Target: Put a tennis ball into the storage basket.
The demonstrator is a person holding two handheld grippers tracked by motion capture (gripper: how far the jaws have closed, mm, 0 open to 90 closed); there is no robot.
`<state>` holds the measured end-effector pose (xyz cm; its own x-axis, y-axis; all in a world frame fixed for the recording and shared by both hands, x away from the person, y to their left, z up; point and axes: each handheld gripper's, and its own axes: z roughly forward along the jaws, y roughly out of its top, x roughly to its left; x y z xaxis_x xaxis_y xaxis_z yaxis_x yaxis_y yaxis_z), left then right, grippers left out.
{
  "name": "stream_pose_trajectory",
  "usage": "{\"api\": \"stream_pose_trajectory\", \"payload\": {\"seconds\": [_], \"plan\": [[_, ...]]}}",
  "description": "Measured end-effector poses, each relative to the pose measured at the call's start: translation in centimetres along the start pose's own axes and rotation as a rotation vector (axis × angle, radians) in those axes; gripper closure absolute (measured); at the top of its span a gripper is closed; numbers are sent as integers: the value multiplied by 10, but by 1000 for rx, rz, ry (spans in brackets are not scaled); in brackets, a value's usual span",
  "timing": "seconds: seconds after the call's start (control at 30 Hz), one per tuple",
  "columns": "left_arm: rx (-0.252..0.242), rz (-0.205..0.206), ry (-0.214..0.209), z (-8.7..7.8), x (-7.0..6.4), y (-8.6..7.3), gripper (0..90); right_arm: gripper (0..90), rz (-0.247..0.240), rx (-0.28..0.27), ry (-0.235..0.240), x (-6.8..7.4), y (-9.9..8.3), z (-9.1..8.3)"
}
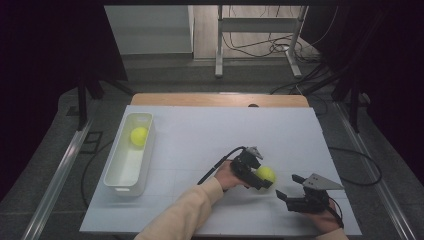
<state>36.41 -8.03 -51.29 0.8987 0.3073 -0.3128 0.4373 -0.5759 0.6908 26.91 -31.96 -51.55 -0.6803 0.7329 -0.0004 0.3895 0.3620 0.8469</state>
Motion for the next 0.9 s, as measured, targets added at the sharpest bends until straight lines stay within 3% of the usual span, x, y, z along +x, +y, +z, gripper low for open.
{"api": "stream_pose_trajectory", "payload": {"seconds": [0.2,0.23,0.43,0.6,0.9], "plan": [[-5,7,-16,2,1,-1,251,160,-3,3,1,0,0,0],[5,26,-10,1,1,-1,256,160,-5,4,0,0,0,0],[16,46,18,-2,-2,-1,264,160,-4,3,0,0,0,0],[-21,10,48,-11,0,-3,265,160,-5,2,-1,0,0,0],[-50,-4,68,-26,0,-8,265,160,-9,7,-4,1,0,0]]}}
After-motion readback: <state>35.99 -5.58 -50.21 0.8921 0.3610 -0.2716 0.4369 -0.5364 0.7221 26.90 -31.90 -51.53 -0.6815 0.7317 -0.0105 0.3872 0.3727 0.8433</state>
